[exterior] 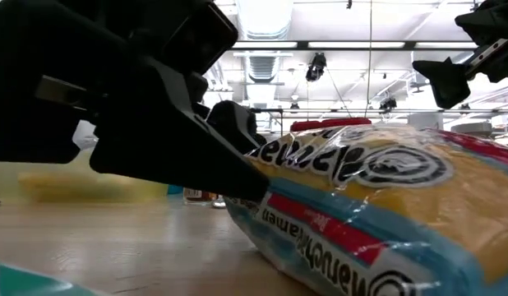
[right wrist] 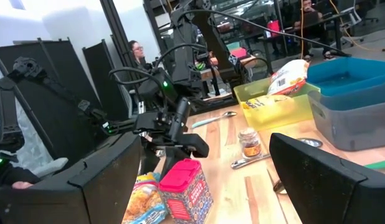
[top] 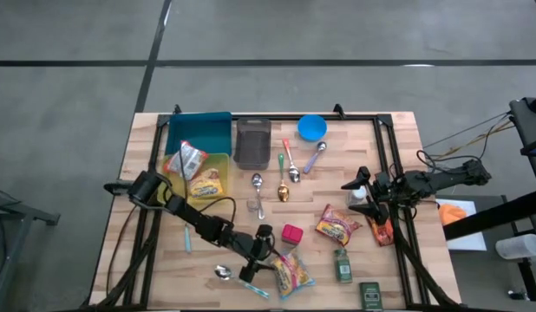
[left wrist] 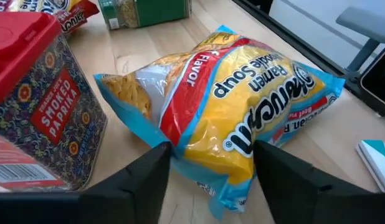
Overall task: Pick & Place Food Item
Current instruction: Put the blue noodle pack into the yellow bin
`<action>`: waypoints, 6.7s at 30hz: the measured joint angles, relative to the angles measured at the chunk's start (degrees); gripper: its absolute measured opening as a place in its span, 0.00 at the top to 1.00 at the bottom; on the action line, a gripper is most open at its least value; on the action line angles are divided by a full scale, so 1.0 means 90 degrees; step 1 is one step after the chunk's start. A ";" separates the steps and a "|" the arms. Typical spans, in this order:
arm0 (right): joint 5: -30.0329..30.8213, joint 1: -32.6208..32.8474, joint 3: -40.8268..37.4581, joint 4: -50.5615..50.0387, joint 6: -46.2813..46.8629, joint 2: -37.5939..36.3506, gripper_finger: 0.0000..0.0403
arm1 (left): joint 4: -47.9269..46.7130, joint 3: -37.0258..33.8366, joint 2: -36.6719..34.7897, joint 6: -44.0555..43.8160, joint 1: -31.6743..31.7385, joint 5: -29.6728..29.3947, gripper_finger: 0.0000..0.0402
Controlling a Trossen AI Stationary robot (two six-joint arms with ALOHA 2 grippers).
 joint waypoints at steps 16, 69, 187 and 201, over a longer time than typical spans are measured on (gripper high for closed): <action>-0.0001 0.0000 0.0000 0.0000 0.0000 0.0000 0.13 | -0.0029 -0.0022 0.0000 -0.0079 0.0042 -0.0131 0.87; 0.0001 -0.0001 0.0000 -0.0005 0.0000 0.0000 0.13 | -0.3678 -0.0034 -0.2074 -0.2463 -0.0815 -0.4776 1.00; 0.0001 0.0000 -0.0001 -0.0015 0.0000 -0.0004 0.13 | -1.0607 -0.1926 -0.4952 -1.0752 0.0005 -0.7509 1.00; 0.0001 0.0001 -0.0001 -0.0015 0.0000 -0.0005 0.13 | -0.9830 -0.2412 -0.4952 -1.0740 0.0214 -0.7463 0.87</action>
